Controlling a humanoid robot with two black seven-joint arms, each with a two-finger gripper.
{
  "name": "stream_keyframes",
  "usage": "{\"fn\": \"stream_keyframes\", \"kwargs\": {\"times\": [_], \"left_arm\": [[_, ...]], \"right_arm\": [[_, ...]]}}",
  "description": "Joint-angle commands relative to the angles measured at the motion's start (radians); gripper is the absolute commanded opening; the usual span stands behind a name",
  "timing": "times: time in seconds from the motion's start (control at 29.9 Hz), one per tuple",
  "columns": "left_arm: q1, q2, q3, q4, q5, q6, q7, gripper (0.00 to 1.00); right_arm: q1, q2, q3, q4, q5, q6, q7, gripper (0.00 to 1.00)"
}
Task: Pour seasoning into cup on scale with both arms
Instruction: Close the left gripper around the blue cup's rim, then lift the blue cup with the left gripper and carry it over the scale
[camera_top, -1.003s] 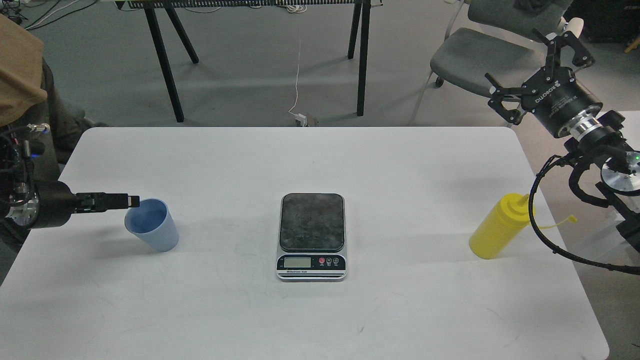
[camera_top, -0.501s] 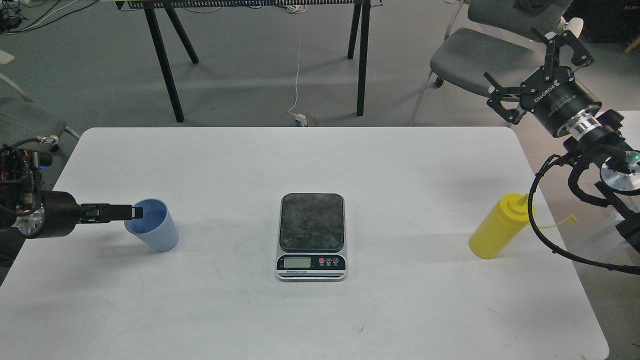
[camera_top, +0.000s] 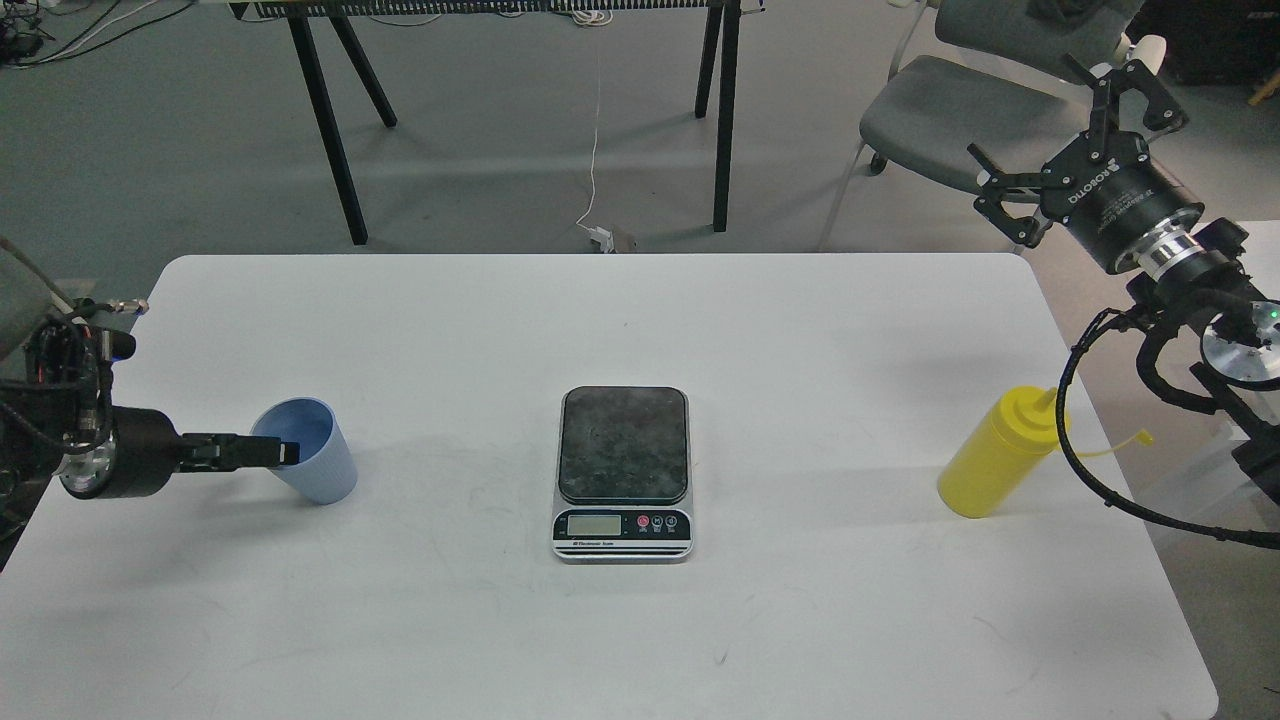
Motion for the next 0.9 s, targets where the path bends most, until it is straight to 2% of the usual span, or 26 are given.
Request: {"fn": "stream_keyframes", "kwargs": {"times": [0.0,0.13,0.17,0.2,0.37,0.67,0.87], "left_arm": [[-0.005,-0.001,0.03,0.0,0.003,0.045,0.0,0.55],[-0.014,-0.001,0.032,0.001,0.024,0.045,0.0,0.27],[-0.018,0.0,0.03,0.001,0.04,0.039,0.0,0.16],[-0.023,0.0,0.03,0.001,0.049,0.039,0.0,0.14],[-0.038,0.002,0.03,0.001,0.055,0.037,0.0,0.07],[-0.051,0.009,0.03,-0.002,0.064,0.025,0.0,0.01],[-0.075,0.011,0.03,-0.014,0.083,0.005,0.0,0.0]], "right_arm": [[0.0,0.0,-0.001,-0.002,0.0,0.0,0.0,1.0],[0.0,0.0,-0.004,0.0,0.0,0.0,0.0,1.0],[0.0,0.0,-0.004,0.0,0.0,0.0,0.0,1.0],[-0.002,0.0,-0.004,0.0,0.0,0.0,0.0,1.0],[-0.003,0.002,-0.004,0.0,0.0,0.0,0.0,1.0],[-0.002,0.002,-0.005,0.0,0.0,0.0,0.0,1.0],[-0.002,0.0,-0.004,0.0,0.0,0.0,0.0,1.0]]}}
